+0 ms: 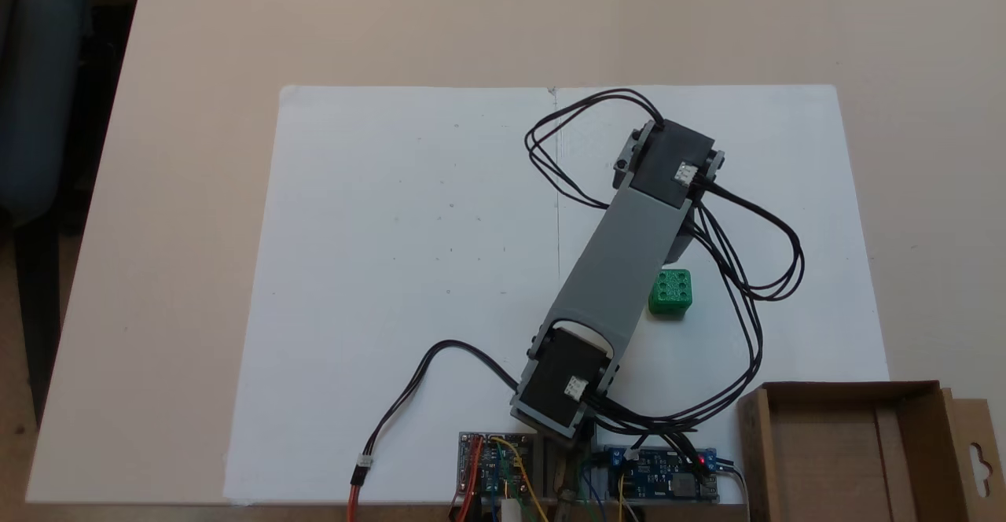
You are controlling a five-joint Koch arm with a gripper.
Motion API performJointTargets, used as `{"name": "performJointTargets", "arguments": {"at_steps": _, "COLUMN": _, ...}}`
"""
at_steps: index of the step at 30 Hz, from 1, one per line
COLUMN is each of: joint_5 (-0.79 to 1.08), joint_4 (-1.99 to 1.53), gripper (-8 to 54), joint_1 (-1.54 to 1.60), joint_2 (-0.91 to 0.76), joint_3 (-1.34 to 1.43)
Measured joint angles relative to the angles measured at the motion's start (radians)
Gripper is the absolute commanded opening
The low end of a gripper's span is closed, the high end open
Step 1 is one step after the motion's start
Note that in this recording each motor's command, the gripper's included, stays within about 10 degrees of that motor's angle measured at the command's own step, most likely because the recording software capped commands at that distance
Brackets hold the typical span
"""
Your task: Grasp a green dice and put it in the bin.
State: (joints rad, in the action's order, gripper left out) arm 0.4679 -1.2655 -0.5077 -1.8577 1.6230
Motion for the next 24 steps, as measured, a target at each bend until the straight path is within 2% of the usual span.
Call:
{"name": "performJointTargets", "arguments": {"at_steps": 10, "joint_5": 0.215, "joint_4": 0.006, "gripper": 44.3, "joint_1": -0.144, "joint_2": 0.029, "joint_3": 0.0}}
{"name": "performJointTargets", "arguments": {"at_steps": 24, "joint_5": 0.225, "joint_4": 0.044, "gripper": 44.8, "joint_1": -0.272, "joint_2": -0.005, "joint_3": 0.054}}
